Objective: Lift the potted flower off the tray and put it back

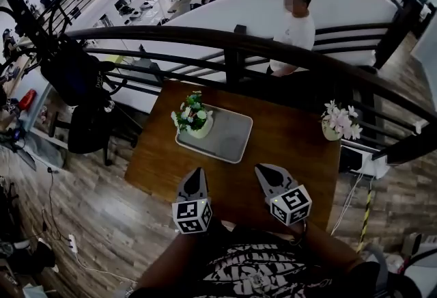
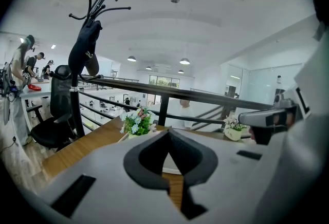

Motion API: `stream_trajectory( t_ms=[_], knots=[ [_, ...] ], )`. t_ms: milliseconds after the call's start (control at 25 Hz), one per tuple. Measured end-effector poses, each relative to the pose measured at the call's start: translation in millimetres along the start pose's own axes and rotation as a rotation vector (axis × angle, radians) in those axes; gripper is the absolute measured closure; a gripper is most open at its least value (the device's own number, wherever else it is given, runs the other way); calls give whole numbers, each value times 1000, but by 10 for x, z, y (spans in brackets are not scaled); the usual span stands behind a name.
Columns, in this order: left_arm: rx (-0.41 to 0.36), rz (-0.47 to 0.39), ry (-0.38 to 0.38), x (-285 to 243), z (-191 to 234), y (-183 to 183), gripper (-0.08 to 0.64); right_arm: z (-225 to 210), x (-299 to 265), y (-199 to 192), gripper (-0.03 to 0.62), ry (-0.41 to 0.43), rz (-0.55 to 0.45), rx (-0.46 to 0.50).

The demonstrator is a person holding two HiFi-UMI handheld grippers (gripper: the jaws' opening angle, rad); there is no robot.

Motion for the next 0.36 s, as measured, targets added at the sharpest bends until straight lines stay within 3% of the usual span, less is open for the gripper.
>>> stream_trajectory(
  t_ms=[360],
  knots=[
    [-11,-5,13,85,38,65,552,47,8,27,594,8,2,-2]
  ],
)
Point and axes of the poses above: the fingertips, and each gripper's own axes: x backward along the fingers, z to its left, y out of its top, the point moved 3 cm from there along x, backward along the fingers, and after that the axes turned 14 degrees about -z, right-handed, at the moved point
